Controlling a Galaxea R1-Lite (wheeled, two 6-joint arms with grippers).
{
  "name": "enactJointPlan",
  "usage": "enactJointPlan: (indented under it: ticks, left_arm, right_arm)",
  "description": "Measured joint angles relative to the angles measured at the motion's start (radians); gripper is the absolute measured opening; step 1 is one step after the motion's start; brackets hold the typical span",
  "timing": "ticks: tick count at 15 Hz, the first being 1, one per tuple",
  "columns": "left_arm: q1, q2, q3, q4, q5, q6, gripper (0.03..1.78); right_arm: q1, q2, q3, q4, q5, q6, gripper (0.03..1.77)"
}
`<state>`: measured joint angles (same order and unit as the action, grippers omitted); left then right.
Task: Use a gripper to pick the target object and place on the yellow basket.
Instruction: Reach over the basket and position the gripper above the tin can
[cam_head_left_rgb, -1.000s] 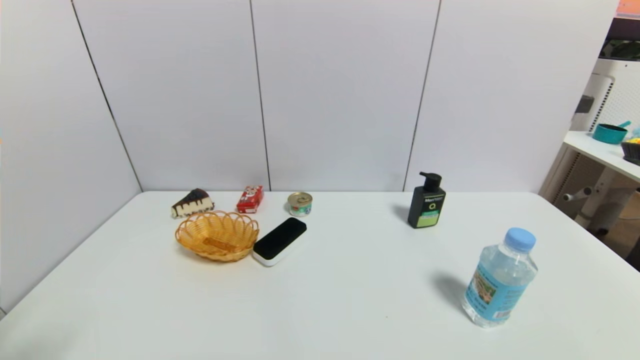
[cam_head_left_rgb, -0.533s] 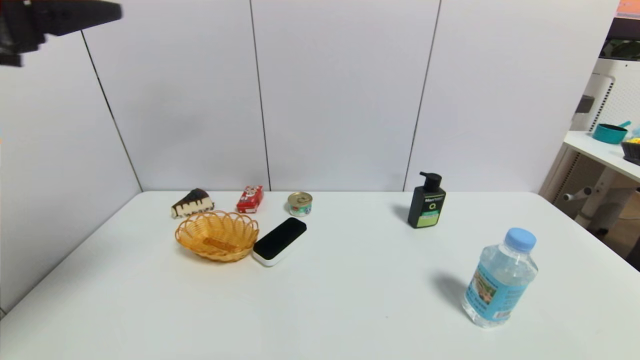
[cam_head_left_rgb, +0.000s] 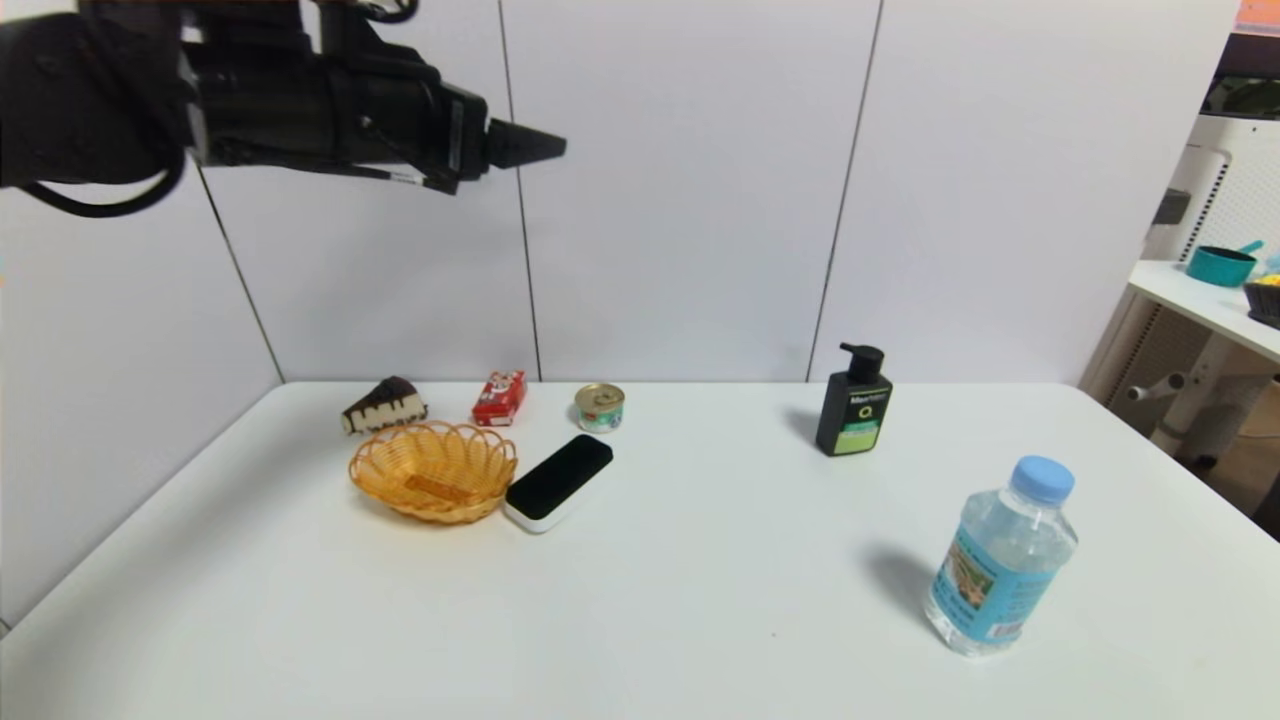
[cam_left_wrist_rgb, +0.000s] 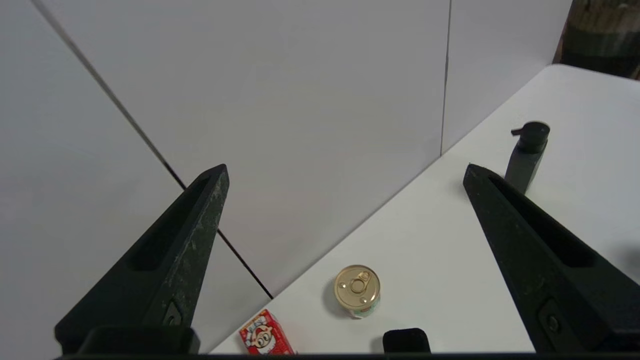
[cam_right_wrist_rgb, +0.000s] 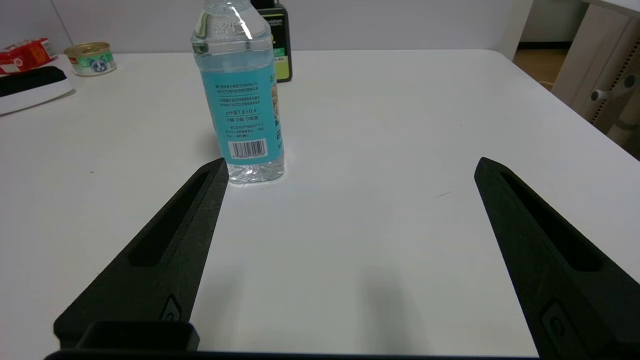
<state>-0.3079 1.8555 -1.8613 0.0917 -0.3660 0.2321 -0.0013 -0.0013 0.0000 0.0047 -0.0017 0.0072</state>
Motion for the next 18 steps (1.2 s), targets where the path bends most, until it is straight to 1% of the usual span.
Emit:
enactJointPlan:
  ticks: [2, 5, 12, 13, 17, 18]
  left_arm:
    - [-0.007, 0.101, -0.045, 0.013, -0.011, 0.000, 1.69]
    - [-0.009, 0.233, -0.087, 0.014, -0.009, -0.002, 1.69]
    - [-0.010, 0.457, -0.103, 0.013, -0.008, -0.003, 1.69]
    - [-0.010, 0.480, -0.103, 0.007, -0.008, -0.003, 1.69]
    - [-0.011, 0.564, -0.102, -0.091, -0.016, -0.005, 1.69]
    - [-0.011, 0.578, -0.101, -0.100, -0.024, -0.005, 1.69]
  right_arm:
    - [0.000, 0.000, 0.000, 0.000, 0.000, 0.000, 1.70]
    - [0.000, 0.000, 0.000, 0.000, 0.000, 0.000, 1.70]
    - [0.000, 0.000, 0.000, 0.000, 0.000, 0.000, 1.70]
    - [0.000, 0.000, 0.000, 0.000, 0.000, 0.000, 1.70]
    - [0.000, 0.000, 0.000, 0.000, 0.000, 0.001, 1.70]
    - [0.000, 0.000, 0.000, 0.000, 0.000, 0.000, 1.70]
